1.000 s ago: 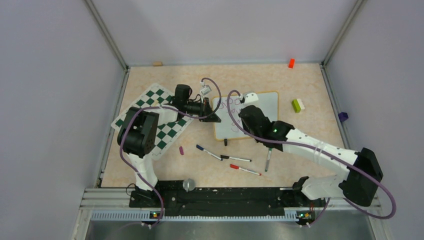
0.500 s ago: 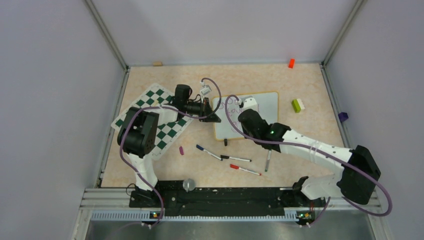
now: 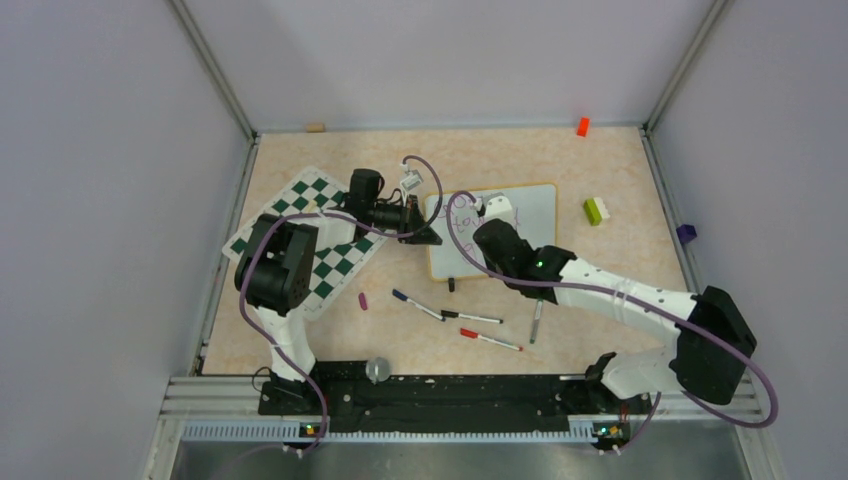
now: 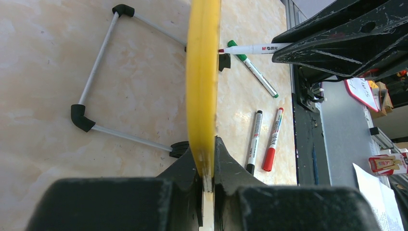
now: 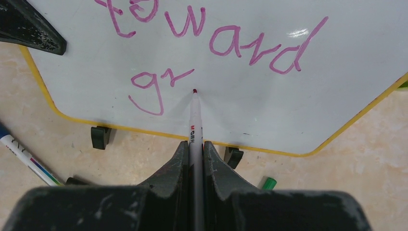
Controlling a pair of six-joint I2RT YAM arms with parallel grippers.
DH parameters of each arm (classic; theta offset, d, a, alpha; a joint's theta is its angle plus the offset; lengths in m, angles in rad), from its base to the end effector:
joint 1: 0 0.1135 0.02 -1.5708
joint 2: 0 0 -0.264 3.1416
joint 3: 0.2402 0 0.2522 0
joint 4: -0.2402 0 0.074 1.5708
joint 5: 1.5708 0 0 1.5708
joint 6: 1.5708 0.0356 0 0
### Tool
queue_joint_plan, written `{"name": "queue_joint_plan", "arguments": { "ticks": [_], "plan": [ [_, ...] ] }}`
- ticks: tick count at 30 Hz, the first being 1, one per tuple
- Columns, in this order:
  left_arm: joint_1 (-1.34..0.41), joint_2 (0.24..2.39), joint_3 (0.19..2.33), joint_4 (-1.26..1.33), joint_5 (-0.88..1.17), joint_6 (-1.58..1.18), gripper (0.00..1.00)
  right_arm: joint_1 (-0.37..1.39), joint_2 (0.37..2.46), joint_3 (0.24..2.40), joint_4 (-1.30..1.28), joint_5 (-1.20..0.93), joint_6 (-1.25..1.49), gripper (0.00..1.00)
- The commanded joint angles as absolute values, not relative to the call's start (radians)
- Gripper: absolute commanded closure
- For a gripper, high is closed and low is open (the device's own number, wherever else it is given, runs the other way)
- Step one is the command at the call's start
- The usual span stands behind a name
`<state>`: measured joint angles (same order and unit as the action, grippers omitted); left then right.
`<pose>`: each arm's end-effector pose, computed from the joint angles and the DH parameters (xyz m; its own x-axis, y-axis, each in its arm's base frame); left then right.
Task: Write a sentence on the whiteboard
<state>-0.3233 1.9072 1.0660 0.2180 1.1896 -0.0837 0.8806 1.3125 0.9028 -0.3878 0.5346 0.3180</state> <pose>0.3555 -0.1540 0.1692 -0.6211 0.1753 -0.7639 0.7837 0.1284 -0.6077 0.1886 0.1999 0.2513 -0.5694 -0.2670 -0.7775 -0.2726 0.9536 -0.1279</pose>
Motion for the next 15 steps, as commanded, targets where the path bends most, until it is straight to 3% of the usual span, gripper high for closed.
{"name": "queue_joint_plan", "arguments": {
  "ticks": [1,15],
  "plan": [
    [-0.336,1.929,1.071,0.187,1.127,-0.029,1.0,0.87,1.327,0.919,-0.355,0.576,0.316,1.0],
    [-0.337,1.931,1.071,0.187,1.127,-0.03,1.0,0.827,1.298,0.91,-0.396,0.584,0.31,1.0]
  ]
}}
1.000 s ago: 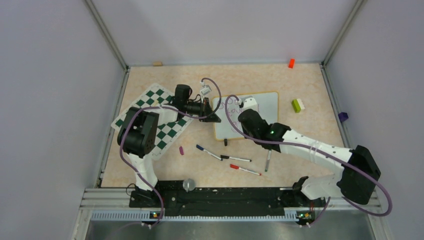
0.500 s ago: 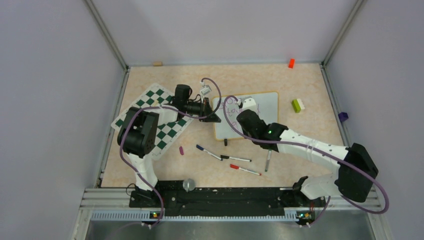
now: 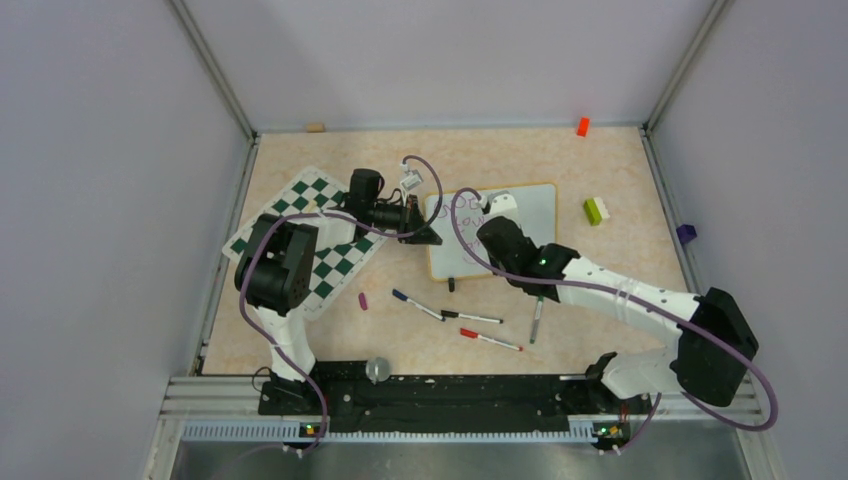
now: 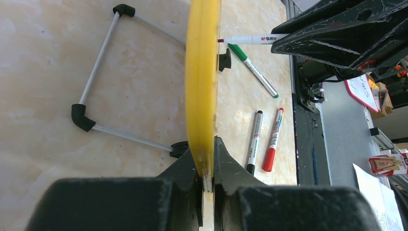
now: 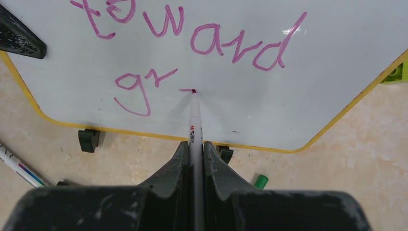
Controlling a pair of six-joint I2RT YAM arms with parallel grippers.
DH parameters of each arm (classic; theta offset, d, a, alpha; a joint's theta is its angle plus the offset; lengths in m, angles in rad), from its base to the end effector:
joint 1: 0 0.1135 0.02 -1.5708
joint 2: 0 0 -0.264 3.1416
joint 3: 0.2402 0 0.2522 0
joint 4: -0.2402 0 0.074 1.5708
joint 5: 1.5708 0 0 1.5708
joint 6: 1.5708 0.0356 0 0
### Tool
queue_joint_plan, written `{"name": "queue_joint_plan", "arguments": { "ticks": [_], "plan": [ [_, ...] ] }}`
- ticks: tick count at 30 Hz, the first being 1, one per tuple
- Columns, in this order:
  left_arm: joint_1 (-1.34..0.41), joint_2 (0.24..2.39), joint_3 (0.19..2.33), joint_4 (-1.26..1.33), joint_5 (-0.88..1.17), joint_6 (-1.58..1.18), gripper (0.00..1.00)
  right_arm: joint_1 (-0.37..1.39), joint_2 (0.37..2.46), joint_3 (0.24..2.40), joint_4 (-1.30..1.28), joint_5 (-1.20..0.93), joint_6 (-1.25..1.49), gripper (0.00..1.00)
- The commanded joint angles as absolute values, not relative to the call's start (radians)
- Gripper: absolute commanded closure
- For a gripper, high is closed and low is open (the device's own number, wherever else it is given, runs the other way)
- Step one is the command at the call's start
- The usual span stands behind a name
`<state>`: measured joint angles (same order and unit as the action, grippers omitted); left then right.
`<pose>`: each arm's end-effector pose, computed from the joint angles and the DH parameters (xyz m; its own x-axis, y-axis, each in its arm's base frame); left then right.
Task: Write a sentence on the whiteboard
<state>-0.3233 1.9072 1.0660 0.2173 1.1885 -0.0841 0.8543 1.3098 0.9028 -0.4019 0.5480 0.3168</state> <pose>0.3555 -0.1539 0.1691 -0.6219 0.1753 -0.7632 0.7831 0.1297 -0.6083 0.1930 0.1934 0.2512 -0.5785 -0.2593 -0.7734 -0.2392 0.9604 -0.1431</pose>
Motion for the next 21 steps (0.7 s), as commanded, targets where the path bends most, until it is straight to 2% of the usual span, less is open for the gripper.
{"name": "queue_joint_plan", "arguments": {
  "ticks": [1,21],
  "plan": [
    [-0.337,1.931,1.072,0.187,1.127,-0.031,1.0,0.828,1.3,0.914,-0.395,0.583,0.31,1.0],
    [-0.337,1.931,1.071,0.186,1.126,-0.029,1.0,0.824,1.349,0.99,-0.369,0.531,0.29,1.0]
  ]
}}
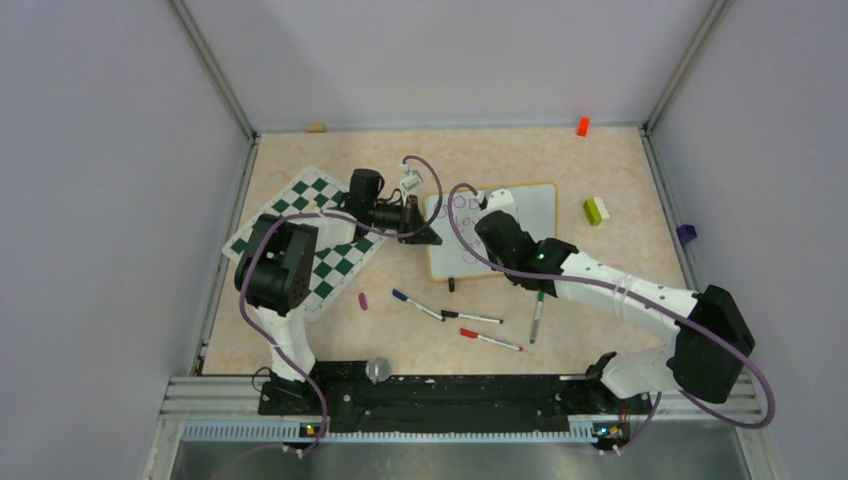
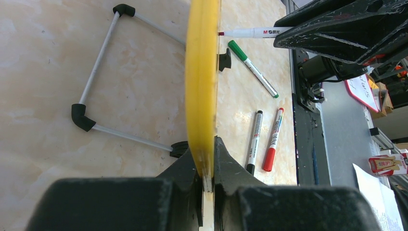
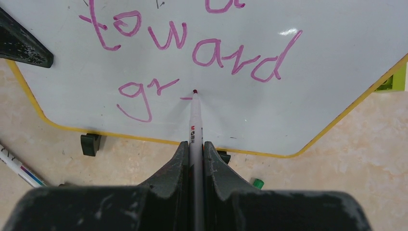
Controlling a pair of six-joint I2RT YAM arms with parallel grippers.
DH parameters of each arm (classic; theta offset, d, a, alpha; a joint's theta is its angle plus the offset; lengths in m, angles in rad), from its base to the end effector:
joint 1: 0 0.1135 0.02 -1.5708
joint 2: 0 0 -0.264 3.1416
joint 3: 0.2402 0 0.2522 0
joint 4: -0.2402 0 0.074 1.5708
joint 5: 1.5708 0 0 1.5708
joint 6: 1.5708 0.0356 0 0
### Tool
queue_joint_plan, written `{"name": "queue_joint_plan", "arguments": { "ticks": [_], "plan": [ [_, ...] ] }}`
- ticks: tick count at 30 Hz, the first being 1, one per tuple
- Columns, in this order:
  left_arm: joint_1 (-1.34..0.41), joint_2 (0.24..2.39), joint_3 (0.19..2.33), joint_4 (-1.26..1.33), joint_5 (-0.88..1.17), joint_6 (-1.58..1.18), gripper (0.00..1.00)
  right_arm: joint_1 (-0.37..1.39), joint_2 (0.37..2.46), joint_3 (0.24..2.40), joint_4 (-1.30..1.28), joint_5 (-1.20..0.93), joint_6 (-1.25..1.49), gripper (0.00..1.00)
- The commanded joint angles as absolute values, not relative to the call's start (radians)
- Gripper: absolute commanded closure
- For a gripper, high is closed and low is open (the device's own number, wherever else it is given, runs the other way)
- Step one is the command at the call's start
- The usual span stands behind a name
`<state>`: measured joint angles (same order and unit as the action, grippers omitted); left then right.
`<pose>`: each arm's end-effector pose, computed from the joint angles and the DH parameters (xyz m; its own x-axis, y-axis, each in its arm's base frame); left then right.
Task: Write a sentence on the whiteboard
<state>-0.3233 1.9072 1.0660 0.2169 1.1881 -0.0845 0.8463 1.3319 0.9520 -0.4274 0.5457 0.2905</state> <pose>0.3555 -0.1539 0.1691 -0.6225 0.1753 -0.7627 0.7826 0.1302 -0.6088 0.1991 0.1970 0.2594 -0.5739 -0.2791 -0.7699 -0.2482 0.9552 -0.1612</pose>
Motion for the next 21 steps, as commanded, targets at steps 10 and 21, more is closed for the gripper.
{"name": "queue_joint_plan", "arguments": {
  "ticks": [10,21],
  "plan": [
    [-0.337,1.93,1.072,0.186,1.127,-0.029,1.0,0.825,1.325,0.922,-0.369,0.462,0.314,1.0],
    [-0.337,1.928,1.07,0.187,1.127,-0.029,1.0,0.825,1.302,0.895,-0.446,0.533,0.328,1.0]
  ]
}}
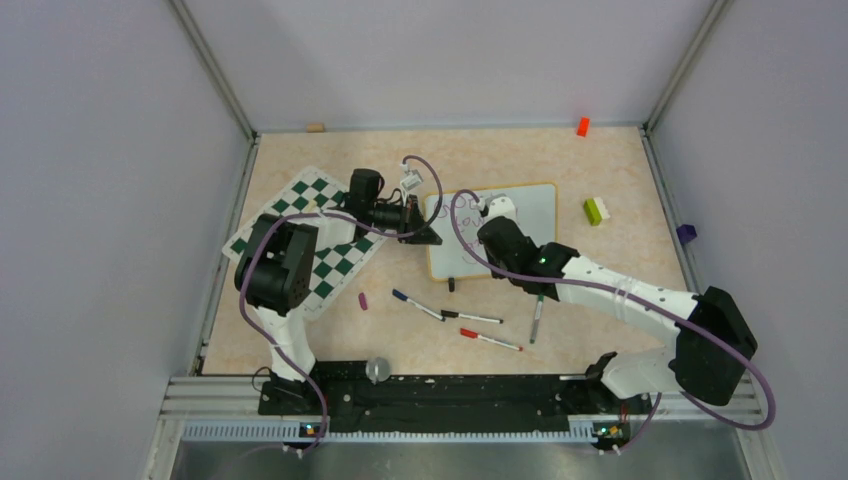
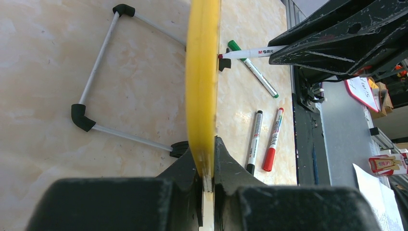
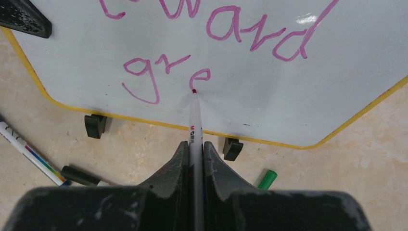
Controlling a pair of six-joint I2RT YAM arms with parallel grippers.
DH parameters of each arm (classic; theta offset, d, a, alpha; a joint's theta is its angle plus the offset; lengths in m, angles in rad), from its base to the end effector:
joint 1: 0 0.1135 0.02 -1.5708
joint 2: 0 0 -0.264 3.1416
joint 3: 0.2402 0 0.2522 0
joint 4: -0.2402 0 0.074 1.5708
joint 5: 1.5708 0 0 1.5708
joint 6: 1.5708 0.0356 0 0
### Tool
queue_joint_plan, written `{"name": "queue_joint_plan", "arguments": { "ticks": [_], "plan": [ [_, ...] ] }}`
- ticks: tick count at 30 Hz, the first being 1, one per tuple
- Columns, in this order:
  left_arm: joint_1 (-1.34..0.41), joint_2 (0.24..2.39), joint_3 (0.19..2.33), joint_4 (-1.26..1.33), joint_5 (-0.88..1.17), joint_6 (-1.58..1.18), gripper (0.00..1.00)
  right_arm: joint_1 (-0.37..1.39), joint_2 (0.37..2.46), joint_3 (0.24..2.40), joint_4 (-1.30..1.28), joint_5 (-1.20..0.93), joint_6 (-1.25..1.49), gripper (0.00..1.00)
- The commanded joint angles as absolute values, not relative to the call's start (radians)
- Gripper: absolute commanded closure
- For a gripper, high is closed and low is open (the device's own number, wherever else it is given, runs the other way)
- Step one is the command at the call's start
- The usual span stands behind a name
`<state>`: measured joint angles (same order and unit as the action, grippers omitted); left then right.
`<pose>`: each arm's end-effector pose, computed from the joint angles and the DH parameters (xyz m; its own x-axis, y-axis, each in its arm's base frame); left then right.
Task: Write a sentence on the whiteboard
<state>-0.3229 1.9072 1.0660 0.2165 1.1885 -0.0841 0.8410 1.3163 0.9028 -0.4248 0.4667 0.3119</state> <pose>0.3555 -0.1538 0.1690 -0.6226 0.1753 -0.7627 0.7825 0.1301 -0.6089 0.1938 0.1926 0.2469 -0.6145 -0.2759 -0.7391 -0.2904 0.9502 -0.1132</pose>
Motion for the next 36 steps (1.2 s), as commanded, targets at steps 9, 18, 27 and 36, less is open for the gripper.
{"name": "queue_joint_plan", "arguments": {
  "ticks": [9,18,27,36],
  "plan": [
    [-0.337,1.929,1.069,0.186,1.127,-0.029,1.0,0.824,1.278,0.952,-0.445,0.582,0.33,1.0],
    [-0.337,1.928,1.069,0.187,1.125,-0.029,1.0,0.78,1.17,0.941,-0.431,0.44,0.318,1.0],
    [-0.337,1.928,1.068,0.187,1.126,-0.029,1.0,0.726,1.183,0.926,-0.414,0.426,0.306,1.0],
    [-0.337,1.931,1.072,0.187,1.125,-0.03,1.0,0.725,1.211,0.912,-0.39,0.407,0.306,1.0]
  ]
}}
